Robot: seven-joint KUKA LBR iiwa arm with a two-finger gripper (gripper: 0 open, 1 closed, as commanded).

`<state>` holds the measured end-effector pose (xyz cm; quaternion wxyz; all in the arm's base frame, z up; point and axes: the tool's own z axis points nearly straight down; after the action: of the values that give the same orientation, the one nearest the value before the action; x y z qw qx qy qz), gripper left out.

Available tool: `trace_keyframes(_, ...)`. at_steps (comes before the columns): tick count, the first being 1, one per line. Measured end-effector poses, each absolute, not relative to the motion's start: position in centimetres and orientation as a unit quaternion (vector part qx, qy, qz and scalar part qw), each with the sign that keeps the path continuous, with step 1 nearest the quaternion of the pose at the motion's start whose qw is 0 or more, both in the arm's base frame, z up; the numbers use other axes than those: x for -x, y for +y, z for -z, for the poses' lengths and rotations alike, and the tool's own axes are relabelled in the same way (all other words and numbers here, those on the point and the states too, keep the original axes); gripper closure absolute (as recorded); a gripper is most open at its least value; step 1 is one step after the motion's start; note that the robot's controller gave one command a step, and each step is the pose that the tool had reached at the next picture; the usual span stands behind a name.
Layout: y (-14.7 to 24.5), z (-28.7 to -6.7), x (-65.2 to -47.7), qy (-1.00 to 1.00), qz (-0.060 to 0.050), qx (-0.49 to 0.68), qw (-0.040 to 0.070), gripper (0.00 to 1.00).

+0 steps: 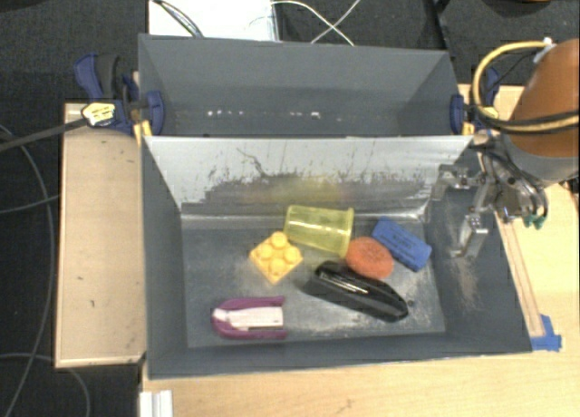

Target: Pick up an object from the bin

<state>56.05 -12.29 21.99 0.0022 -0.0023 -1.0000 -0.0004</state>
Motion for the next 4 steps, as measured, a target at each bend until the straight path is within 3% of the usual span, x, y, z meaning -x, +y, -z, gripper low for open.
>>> trace_keyframes(1,-12.2,-22.5,-56.2,-1.000,0.000,0.000,-0.002,0.00)
trace_keyframes(2,-5.2,-8.3,-56.9,-1.000,0.000,0.023,-0.002,0.00)
trace_keyframes(3,-2.5,-16.3,-53.1,-0.989,0.001,0.146,-0.005,0.00)
trace_keyframes(4,1.8,-10.0,-51.3,-0.991,0.001,0.135,-0.002,0.00)
